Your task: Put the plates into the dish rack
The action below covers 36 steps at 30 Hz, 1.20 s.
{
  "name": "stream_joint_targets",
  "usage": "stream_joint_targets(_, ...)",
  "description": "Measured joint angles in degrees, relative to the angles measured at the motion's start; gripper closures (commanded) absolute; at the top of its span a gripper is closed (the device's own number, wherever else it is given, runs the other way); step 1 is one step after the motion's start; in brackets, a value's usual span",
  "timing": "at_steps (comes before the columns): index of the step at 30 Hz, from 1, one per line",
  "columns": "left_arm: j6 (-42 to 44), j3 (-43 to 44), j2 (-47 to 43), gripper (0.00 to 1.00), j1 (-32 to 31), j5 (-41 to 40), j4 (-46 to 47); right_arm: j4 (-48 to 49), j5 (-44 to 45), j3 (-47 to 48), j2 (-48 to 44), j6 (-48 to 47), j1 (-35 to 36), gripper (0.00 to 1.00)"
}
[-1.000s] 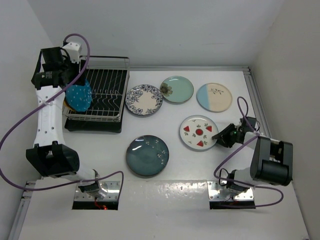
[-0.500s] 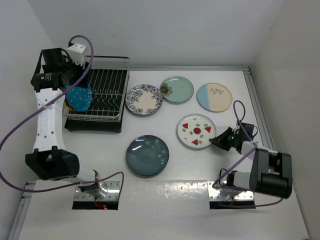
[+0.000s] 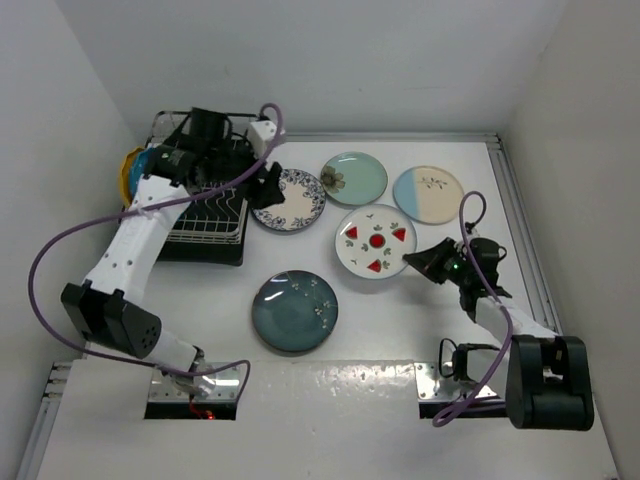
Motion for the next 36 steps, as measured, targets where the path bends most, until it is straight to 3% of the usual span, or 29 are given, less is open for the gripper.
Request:
stream_joint_targets(9, -4.5, -1.3, 14.2, 0.09, -6.0, 7.0, 2.7, 7.5, -0.7, 0.0, 2.3, 4.6, 6.9, 1.0)
stream_joint_targets(19, -6.6, -1.0, 26.3, 0.1, -7.6, 11.2, 4.0, 12.5, -1.3, 0.0, 3.9, 7.1, 14.1, 1.0)
stream_joint_targets(22, -6.7, -1.0, 27.9, 0.18, -7.8, 11.5, 4.0, 13.4, -1.3, 0.2, 4.4, 7.4, 15.2, 1.0)
stream_joint_targets(25, -6.5, -1.0, 28.4, 0.41, -7.8, 12.4, 3.8, 14.9, -1.3, 0.5, 5.4, 7.9, 15.9, 1.0)
stream_joint_targets(26, -6.3, -1.0, 28.4, 0.56, -7.8, 12.9, 3.8, 15.5, -1.3, 0.6, 5.8, 8.0, 16.0, 1.0)
stream_joint_targets(28, -5.3, -0.9, 28.4, 0.73, -7.5, 13.0, 3.5, 16.2, -1.5, 0.7, 6.6, 8.3, 16.2, 1.0)
stream_joint_targets(29, -5.2, -0.8, 28.4, 0.86, -7.3, 13.3, 3.1, 16.5, -1.9, 0.8, 7.0, 8.3, 16.3, 1.0)
stream_joint_targets(31, -6.0, -0.3, 28.4, 0.99, -6.5, 15.1, 1.7, 17.1, -1.9, 0.8, 8.0, 7.6, 16.6, 1.0)
stream_joint_targets(35, -7.0, 0.5, 28.4, 1.0, -5.1, 17.0, -0.6, 18.7, -1.9, 1.1, 9.2, 6.5, 17.1, 0.99)
stream_joint_targets(36, -7.2, 0.7, 28.3, 1.0, -4.5, 17.2, -1.3, 18.7, -2.0, 1.4, 9.3, 6.5, 17.2, 0.91)
